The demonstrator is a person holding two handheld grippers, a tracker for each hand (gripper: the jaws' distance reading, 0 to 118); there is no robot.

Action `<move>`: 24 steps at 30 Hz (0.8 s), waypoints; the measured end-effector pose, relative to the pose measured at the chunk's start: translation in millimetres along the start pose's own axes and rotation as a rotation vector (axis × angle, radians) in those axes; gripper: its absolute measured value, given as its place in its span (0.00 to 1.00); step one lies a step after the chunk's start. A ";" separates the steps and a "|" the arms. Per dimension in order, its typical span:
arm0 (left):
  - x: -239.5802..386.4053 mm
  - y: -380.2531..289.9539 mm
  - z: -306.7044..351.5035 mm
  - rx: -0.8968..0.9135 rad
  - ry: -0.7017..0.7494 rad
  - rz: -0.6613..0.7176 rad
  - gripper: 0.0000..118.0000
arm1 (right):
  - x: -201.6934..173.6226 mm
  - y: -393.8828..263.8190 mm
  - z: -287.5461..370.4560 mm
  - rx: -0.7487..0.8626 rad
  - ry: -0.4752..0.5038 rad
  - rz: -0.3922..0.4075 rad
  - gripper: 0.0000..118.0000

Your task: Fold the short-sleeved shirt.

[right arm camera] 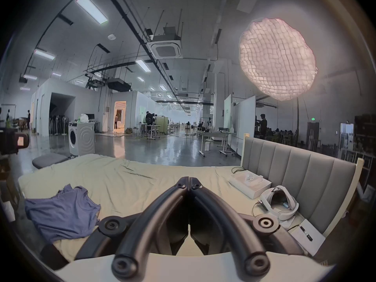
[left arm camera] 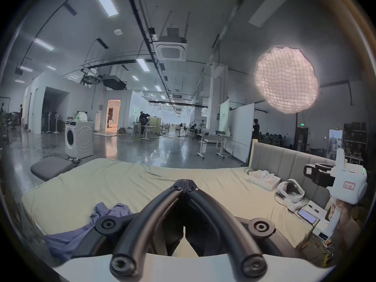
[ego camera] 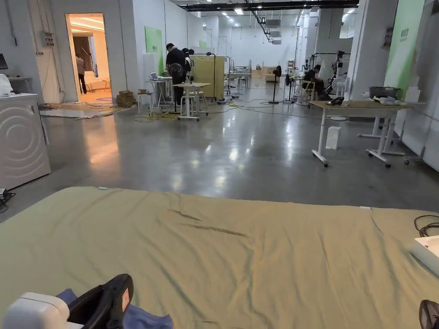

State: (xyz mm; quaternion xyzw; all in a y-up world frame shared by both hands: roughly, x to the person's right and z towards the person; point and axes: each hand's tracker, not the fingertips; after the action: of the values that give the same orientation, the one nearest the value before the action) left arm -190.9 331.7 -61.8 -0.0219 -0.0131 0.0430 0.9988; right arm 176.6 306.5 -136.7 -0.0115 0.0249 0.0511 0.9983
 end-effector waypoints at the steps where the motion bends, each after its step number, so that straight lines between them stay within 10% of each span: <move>1: -0.8 0.1 0.5 0.002 -0.023 0.025 0.00 | 0.0 -1.0 0.8 0.002 0.008 0.003 0.00; 19: -54.4 7.5 7.2 -0.112 0.068 0.068 0.01 | -14.8 -23.7 20.4 -0.095 0.233 0.044 0.00; 24: -79.3 14.3 1.0 -0.191 0.139 0.064 0.49 | -23.0 -36.5 21.7 -0.157 0.274 -0.013 0.00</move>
State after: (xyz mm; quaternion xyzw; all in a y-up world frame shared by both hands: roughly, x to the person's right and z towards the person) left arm -271.1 339.1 -63.3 -0.1203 0.0528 0.0717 0.9887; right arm 158.5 268.4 -113.1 -0.0965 0.1565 0.0443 0.9820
